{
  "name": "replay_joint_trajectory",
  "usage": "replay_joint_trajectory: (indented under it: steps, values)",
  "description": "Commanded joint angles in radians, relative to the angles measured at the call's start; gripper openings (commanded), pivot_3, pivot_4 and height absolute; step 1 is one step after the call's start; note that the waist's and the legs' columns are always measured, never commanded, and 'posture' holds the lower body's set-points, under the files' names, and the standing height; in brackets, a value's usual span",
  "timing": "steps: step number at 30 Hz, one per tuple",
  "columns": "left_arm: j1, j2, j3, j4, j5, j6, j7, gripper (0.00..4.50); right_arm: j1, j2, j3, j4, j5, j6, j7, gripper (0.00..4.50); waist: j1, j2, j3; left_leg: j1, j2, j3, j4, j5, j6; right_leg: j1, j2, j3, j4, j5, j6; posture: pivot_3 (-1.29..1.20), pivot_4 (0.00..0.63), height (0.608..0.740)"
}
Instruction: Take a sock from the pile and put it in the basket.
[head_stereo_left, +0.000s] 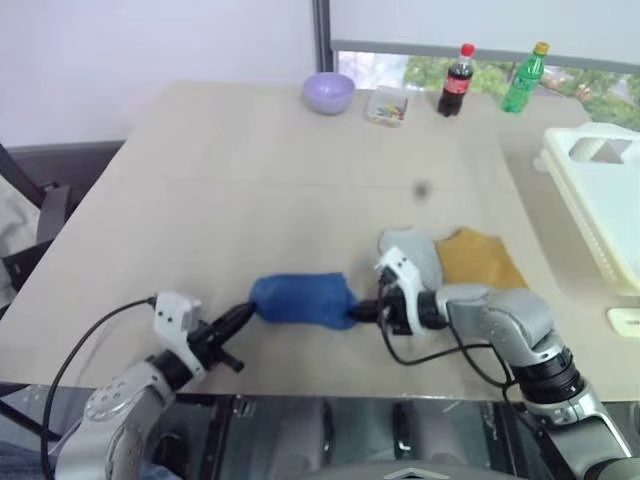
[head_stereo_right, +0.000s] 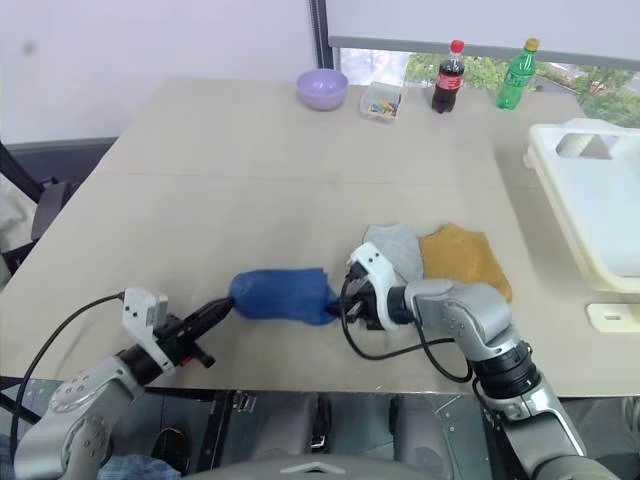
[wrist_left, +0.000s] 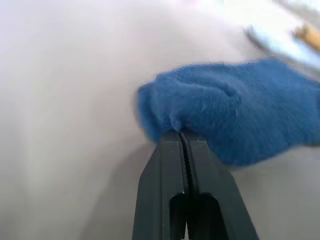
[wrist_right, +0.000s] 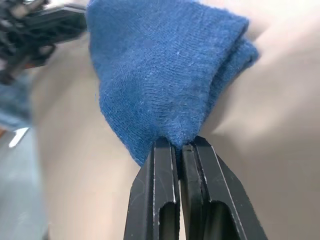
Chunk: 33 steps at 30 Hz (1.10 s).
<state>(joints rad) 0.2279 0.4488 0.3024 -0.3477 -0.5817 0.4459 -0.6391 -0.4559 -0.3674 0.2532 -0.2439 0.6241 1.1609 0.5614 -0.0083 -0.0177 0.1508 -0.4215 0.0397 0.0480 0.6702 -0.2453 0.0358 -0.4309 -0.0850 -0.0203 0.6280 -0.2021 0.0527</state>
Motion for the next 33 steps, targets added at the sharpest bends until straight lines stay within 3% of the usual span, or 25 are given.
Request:
replay_joint_trajectory:
  steps: [1,7,10,14,22,33]
  values:
    - [-0.068,-0.031,-0.031,-0.049,-0.012,0.033,0.076,0.0,-0.067,-0.035,-0.059,0.029,-0.018,-0.039,0.024,0.04,-0.001,0.0,0.0,-0.001,0.0,0.0,0.0,0.0,0.0,0.0,0.001,0.0,0.0,0.0,0.0,0.0,0.15,0.73]
    - [-0.164,-0.062,-0.09,-0.059,-0.007,0.081,0.145,0.0,-0.154,-0.063,-0.048,0.128,-0.059,-0.108,0.093,0.04,-0.005,0.0,0.001,-0.003,0.0,0.001,-0.001,0.0,0.0,-0.001,0.004,0.0,-0.001,0.002,0.003,0.0,0.15,0.73]
    - [-0.175,-0.052,-0.083,-0.042,-0.01,0.087,0.143,0.0,-0.17,-0.082,-0.019,0.151,-0.082,-0.15,0.154,1.08,-0.005,0.0,0.001,-0.003,0.001,0.001,-0.001,0.0,0.0,-0.001,0.005,-0.001,-0.001,0.001,0.002,0.0,0.15,0.73]
    - [-0.173,-0.023,-0.063,-0.023,-0.002,0.099,0.138,0.0,-0.166,-0.119,0.007,0.139,-0.11,-0.174,0.202,2.83,-0.005,0.0,0.001,-0.003,0.001,0.001,-0.001,0.0,0.0,-0.001,0.004,-0.001,-0.001,0.0,0.0,0.0,0.15,0.73]
    - [-0.288,-0.006,-0.075,0.062,0.024,0.047,0.112,0.0,-0.154,-0.12,-0.02,0.112,-0.129,-0.19,0.191,2.83,0.001,0.0,0.001,-0.004,0.001,0.001,0.0,0.0,0.0,-0.001,0.005,-0.002,-0.001,0.0,0.0,0.0,0.15,0.73]
    - [-0.401,0.005,-0.107,0.176,0.053,-0.079,-0.032,0.0,-0.121,-0.016,-0.07,0.078,-0.116,-0.165,0.096,2.83,-0.002,0.0,0.001,-0.006,0.001,-0.001,0.0,0.0,0.0,-0.002,0.005,-0.004,-0.001,0.002,0.003,0.0,0.15,0.73]
